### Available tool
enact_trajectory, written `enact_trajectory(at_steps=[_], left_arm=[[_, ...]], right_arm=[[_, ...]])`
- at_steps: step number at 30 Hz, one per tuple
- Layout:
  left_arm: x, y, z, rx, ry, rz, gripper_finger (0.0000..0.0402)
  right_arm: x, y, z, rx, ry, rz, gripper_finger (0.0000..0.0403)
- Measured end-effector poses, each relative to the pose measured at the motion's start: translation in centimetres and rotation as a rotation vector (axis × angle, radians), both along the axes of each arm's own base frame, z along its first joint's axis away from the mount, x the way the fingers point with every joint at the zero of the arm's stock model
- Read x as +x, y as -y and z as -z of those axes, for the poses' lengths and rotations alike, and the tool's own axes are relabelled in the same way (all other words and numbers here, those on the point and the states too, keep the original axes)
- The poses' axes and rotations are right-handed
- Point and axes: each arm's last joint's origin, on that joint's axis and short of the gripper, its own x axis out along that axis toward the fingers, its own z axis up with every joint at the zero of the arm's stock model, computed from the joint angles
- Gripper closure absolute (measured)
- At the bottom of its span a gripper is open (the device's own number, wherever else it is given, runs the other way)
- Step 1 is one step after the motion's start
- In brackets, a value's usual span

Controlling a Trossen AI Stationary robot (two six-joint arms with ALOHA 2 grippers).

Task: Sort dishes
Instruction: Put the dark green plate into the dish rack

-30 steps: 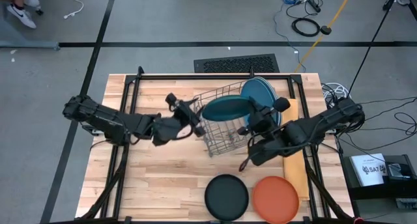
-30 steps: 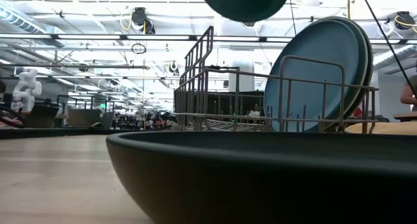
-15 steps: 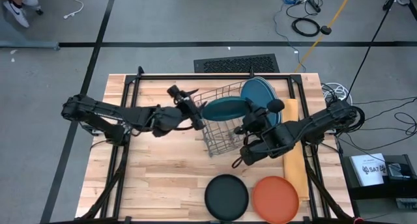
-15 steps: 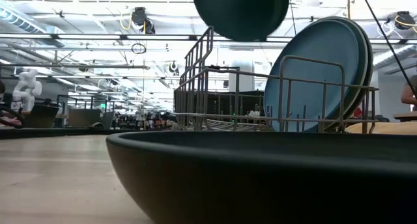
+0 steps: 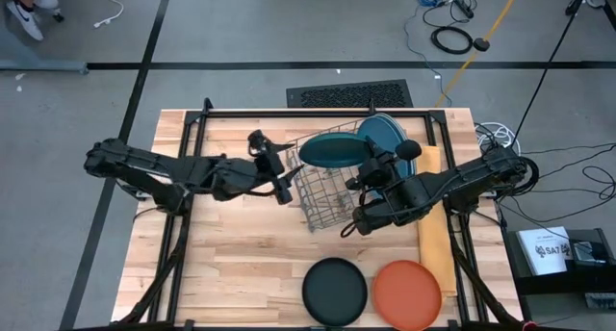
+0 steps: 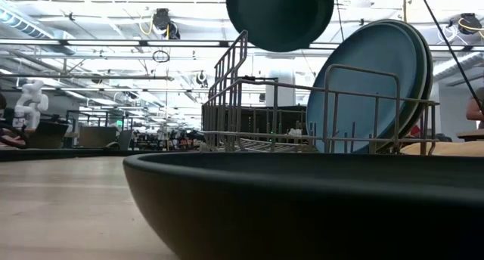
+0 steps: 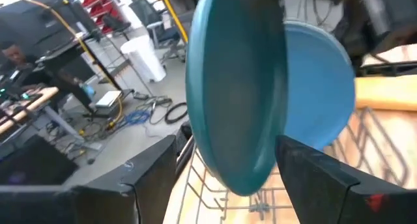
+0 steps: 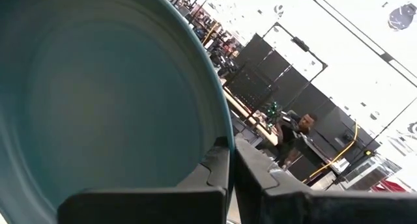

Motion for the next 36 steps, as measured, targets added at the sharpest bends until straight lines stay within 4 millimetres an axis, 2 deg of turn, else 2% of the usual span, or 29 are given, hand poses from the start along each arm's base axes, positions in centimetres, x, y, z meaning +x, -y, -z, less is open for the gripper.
enact_trajectory(at_steps=[6,8,11,15,17,22,26,32,36], left_arm=[[1.8,-1.3,1.0,0.0,0.007,-0.056,0.0146],[2.0,-1.7,1.2,0.014,-0.006,-0.078,0.0161],[2.0,-1.9,1.2,0.057,-0.024,-0.111,0.0223],[2.0,-2.0,1.0,0.101,-0.035,-0.114,0.0362],[2.0,-2.4,0.8,0.122,-0.033,-0.125,0.0384],[2.1,-3.2,0.9,0.225,-0.119,-0.105,0.0394],[2.2,-3.9,0.8,0.349,-0.211,0.005,0.0397],[2.6,-5.0,1.1,0.558,-0.346,0.192,0.0398],[2.8,-5.7,1.1,0.659,-0.355,0.361,0.0398]], right_arm=[[0.1,-0.1,0.0,0.01,0.009,-0.002,0.0403],[0.1,-0.1,0.0,0.011,0.009,-0.004,0.0402],[0.1,-0.2,0.0,0.017,0.0,-0.008,0.0403],[0.1,-0.2,0.0,0.022,-0.011,-0.011,0.0398],[0.1,-0.2,0.0,0.025,-0.009,-0.013,0.0396],[0.0,-0.6,0.1,0.017,-0.058,-0.03,0.0387],[-0.2,-1.3,0.2,0.024,-0.103,-0.065,0.0345],[-1.1,-3.0,0.1,0.123,-0.166,-0.171,0.0234],[-2.2,-4.3,-0.2,0.239,-0.265,-0.288,0.0167]])
